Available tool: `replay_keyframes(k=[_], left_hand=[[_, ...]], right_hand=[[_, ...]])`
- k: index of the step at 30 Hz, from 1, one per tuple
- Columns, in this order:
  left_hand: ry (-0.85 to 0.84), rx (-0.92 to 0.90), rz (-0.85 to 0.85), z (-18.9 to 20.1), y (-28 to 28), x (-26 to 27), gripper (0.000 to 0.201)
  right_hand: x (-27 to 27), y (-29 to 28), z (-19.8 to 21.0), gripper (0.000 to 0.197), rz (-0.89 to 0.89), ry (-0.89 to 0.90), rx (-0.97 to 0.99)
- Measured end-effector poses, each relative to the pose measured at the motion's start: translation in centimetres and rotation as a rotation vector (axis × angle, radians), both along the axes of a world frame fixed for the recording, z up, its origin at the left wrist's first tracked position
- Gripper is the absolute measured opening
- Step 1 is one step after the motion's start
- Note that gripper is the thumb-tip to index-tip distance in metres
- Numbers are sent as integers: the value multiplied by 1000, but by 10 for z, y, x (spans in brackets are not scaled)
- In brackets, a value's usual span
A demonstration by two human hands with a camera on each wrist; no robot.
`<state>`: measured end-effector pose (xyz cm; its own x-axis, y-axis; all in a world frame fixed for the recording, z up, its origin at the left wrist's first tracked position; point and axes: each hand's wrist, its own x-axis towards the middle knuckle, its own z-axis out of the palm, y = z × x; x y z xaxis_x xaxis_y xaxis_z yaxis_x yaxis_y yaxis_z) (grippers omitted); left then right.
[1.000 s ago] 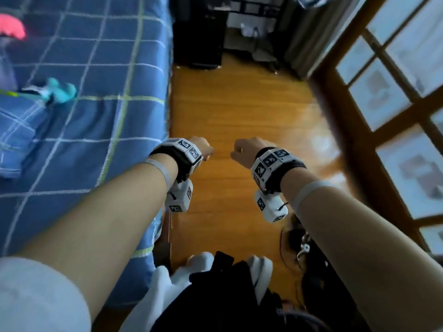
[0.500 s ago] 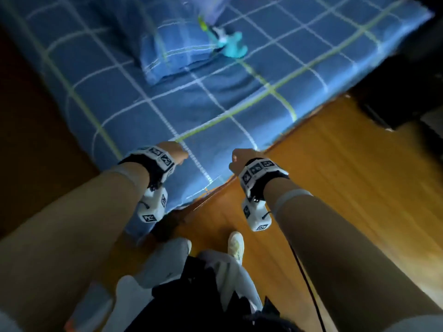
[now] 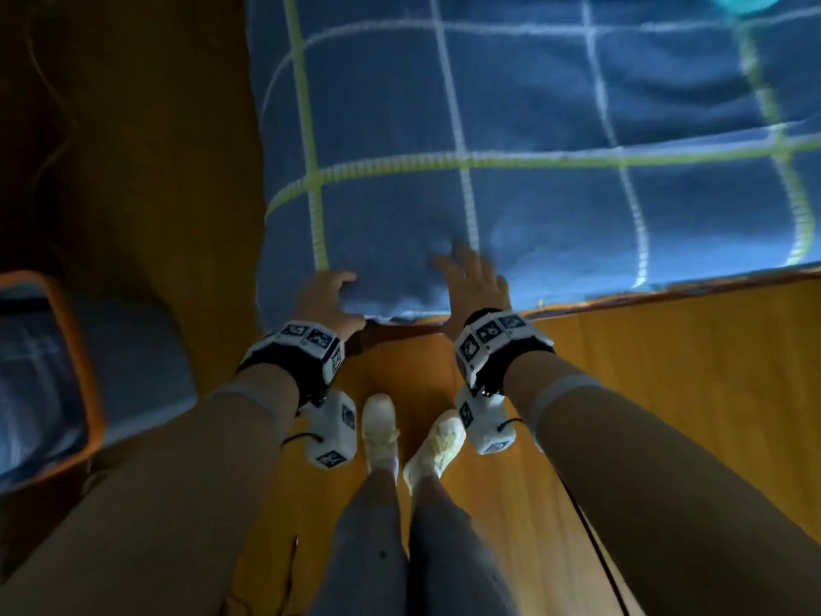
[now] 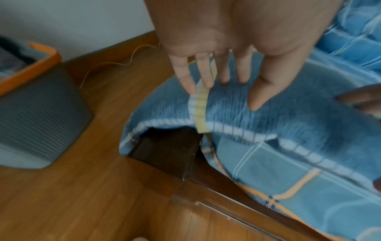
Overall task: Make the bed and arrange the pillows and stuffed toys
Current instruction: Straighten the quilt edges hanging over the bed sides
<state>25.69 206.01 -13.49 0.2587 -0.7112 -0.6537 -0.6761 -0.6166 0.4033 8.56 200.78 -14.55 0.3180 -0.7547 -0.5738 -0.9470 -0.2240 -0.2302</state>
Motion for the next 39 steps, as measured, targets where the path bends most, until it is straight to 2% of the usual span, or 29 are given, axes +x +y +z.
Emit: replay_keyframes(k=[2, 5, 8, 10, 14, 16, 19, 23, 27, 29, 32, 36, 39], left_hand=[[-66, -74, -5, -31, 4, -2, 62], [-112, -170, -13, -65, 13, -7, 70], [-266, -293, -2, -76, 11, -12, 58], [-320, -367, -2, -77, 4, -10, 45], [-234, -379, -46, -66, 0, -6, 21], [-200, -400, -22, -54, 3, -6, 22], [-176, -411, 29, -39, 14, -10, 24], [-133, -250, -6, -45, 37, -31, 18], [-105, -157, -36, -50, 32, -34, 7], [-73, -161, -36, -44, 26, -36, 18], [20, -190, -86, -33, 11, -59, 25], [35, -262, -247, -27, -32, -125, 32], [29, -305, -318, -33, -65, -190, 48]], right_hand=[[-1, 1, -24, 88, -25, -22, -38], [-5, 2, -50, 85, -17, -39, -136], [-6, 1, -60, 67, -7, -43, -297], [-5, -7, -57, 54, -26, -40, -317], [-6, -25, -41, 32, -8, -25, -164], [-9, -24, -29, 28, -29, -50, -99], [-19, -8, -15, 24, -50, -108, -119], [-36, 24, -21, 26, -78, -91, -75], [-41, 18, -30, 28, -53, -113, -5], [-48, 9, -29, 29, -24, -136, -18], [-78, -6, -23, 30, -13, -69, -55], [-146, -40, -21, 50, -71, -30, -137], [-205, -70, -26, 66, -144, 4, -197]])
